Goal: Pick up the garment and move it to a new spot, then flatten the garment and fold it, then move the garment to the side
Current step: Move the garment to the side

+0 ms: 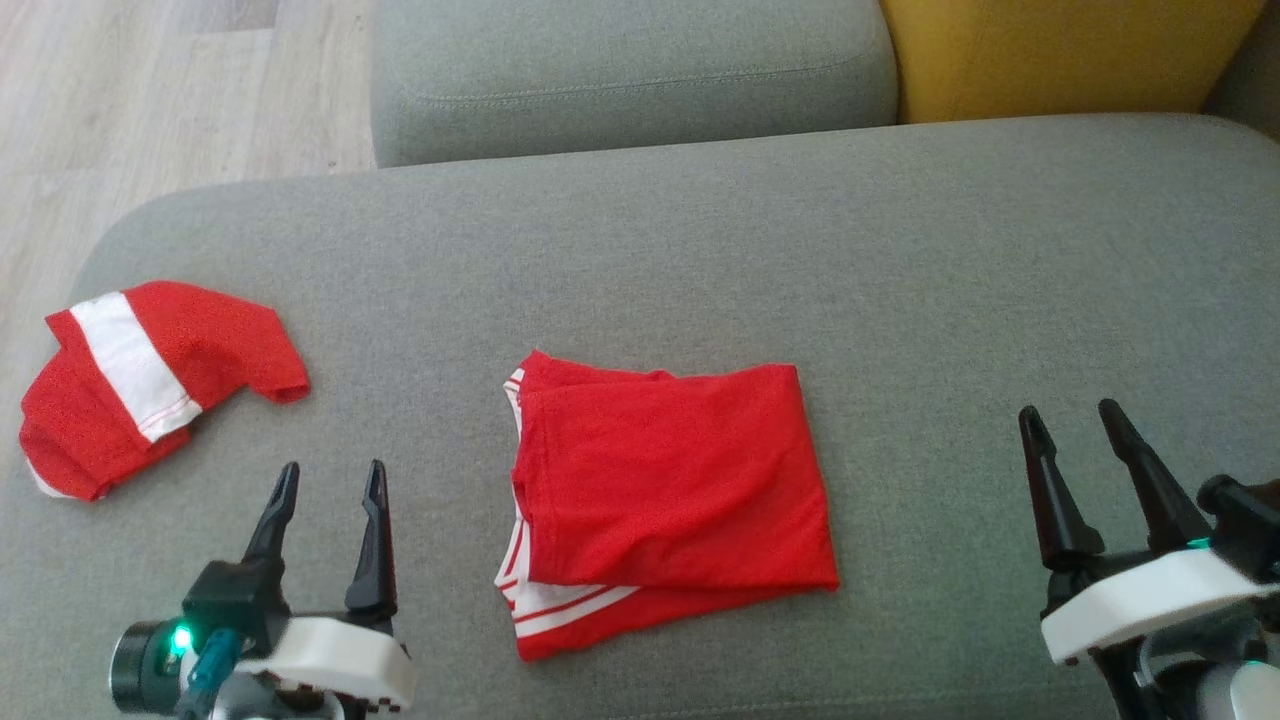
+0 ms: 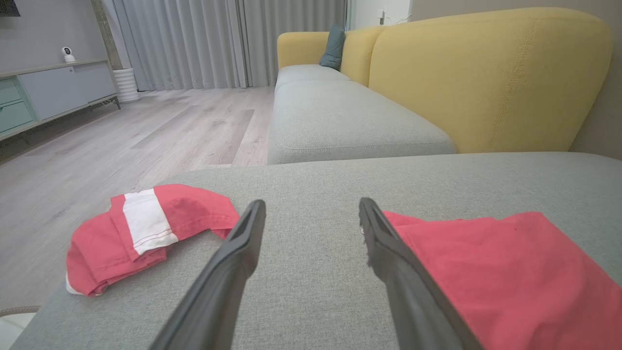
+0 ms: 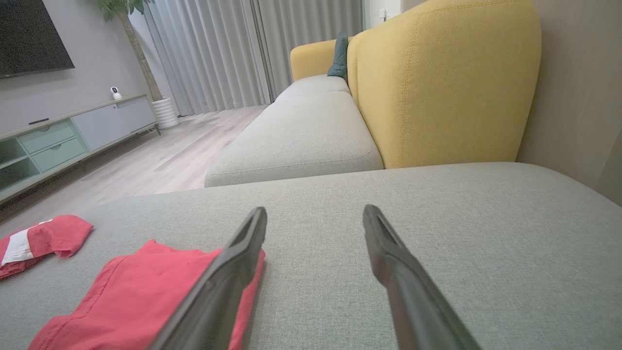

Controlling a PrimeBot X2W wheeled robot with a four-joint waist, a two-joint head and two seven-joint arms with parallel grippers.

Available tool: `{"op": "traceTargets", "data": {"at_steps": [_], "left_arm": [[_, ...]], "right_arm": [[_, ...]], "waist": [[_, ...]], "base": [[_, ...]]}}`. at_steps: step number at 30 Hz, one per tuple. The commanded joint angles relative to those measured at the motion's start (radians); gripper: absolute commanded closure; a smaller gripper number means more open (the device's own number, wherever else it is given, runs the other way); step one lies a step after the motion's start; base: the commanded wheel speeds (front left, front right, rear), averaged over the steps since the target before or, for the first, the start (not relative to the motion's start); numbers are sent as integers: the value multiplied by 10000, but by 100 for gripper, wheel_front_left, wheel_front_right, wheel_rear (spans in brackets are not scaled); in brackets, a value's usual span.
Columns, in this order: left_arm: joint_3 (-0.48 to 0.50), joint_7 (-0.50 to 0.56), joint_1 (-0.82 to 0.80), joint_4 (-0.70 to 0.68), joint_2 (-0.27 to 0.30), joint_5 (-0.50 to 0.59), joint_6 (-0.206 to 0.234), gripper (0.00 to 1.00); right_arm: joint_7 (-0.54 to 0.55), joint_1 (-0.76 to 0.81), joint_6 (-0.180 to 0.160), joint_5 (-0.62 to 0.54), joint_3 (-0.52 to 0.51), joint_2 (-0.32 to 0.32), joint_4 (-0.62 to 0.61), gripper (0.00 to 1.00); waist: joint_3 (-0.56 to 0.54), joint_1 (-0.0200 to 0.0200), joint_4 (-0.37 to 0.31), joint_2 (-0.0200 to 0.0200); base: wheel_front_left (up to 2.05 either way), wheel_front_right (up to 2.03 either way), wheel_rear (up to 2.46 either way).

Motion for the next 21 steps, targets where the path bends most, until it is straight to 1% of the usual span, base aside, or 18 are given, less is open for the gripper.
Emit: {"op": "traceTargets", "data": {"at_steps": [1, 9, 15, 18, 21], "left_arm": [[364, -29, -326, -351, 196, -81, 35, 0], [319, -106, -489, -353, 196, -86, 57, 0], [190, -199, -1153, -536, 153, 27, -22, 0], [172, -322, -1646, -518, 81, 26, -114, 0], [179, -445, -2031, -344, -39, -12, -176, 0]], "right_arm": [[34, -238, -9, -80, 173, -130, -404, 0], [178, -269, -9, -223, 64, -168, -527, 0], [394, -559, -9, -389, 144, -319, -591, 0], [565, -874, -9, -504, 430, -390, -201, 0], [623, -1218, -9, -501, 835, -327, 465, 0]], "waist": [[6, 0, -1, 0], [188, 0, 37, 0], [1041, 0, 399, 0], [1614, 0, 687, 0], [1995, 0, 992, 0]], "base": [[0, 0, 0], [0, 0, 0], [0, 0, 0], [0, 0, 0], [0, 0, 0]]}}
